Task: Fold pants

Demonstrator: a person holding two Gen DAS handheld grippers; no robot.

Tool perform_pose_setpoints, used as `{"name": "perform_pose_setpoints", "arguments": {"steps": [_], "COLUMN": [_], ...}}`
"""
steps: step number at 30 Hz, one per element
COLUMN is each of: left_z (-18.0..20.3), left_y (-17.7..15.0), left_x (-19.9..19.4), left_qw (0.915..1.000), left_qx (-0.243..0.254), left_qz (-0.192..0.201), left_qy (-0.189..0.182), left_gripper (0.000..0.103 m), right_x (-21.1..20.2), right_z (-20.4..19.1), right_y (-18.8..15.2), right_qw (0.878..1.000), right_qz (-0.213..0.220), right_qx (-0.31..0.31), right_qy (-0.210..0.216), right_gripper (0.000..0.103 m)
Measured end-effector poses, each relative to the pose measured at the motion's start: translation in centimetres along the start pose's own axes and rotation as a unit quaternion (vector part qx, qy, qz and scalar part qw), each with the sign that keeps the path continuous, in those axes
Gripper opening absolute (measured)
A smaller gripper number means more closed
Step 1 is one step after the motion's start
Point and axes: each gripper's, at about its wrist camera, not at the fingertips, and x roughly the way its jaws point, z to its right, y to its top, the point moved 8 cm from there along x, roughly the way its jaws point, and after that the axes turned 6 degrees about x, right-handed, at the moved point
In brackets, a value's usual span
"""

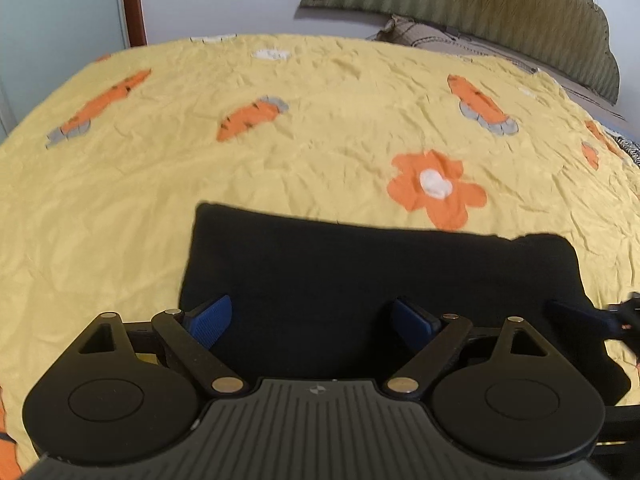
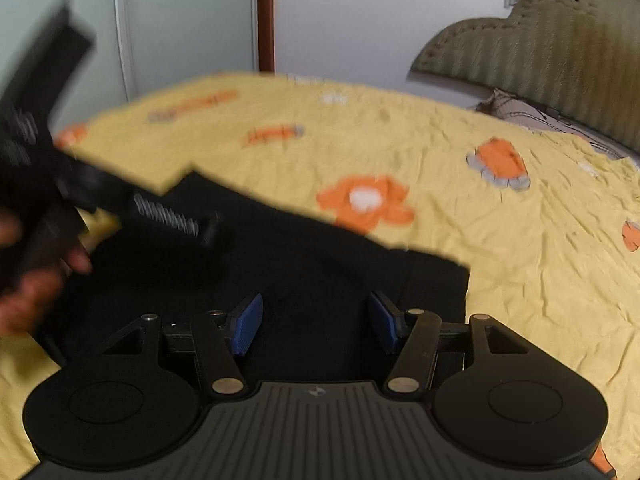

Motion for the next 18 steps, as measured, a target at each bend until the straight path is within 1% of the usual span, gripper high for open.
{"name": "perform_pose_setpoints", "arguments": {"steps": [1,5,9,12,15,18], "left_z": [0.2,0.4,0.4,0.5,0.8,1.0], "left_y": [0.0,-0.3,-0.6,-0.8,-1.2,-1.6], "left_x": [0.1,-0.4,-0.7,-1.0,-1.7,-2.5], "left_qw": [1.0000,0.9999,0.9999,0.9999,0.9998,0.9996], "left_qx": [0.002,0.006,0.002,-0.001,0.000,0.008], "left_qz": [0.000,0.003,0.003,0.002,0.004,0.012], "left_qy": [0.005,0.009,0.012,0.015,0.019,0.024], "left_gripper": [0.090,0.091,0.092,0.092,0.092,0.092], "right_x": [0.5,-0.3,-1.5,-1.1,-0.9,-0.8], "right_z": [-0.1,-0.5,-1.5,-1.5,-1.4,-1.7], "right_y": [-0.2,0.3,-0.6,-1.4,-1.3,-1.4], "right_qw": [1.000,1.000,1.000,1.000,1.000,0.999], "right_qz": [0.002,0.010,0.015,0.010,0.010,0.013], "right_qx": [-0.002,0.010,0.011,0.011,0.020,0.020], "right_qy": [-0.005,-0.018,-0.005,-0.013,-0.014,-0.025], "right_gripper": [0.059,0.059,0.060,0.060,0.060,0.061]}}
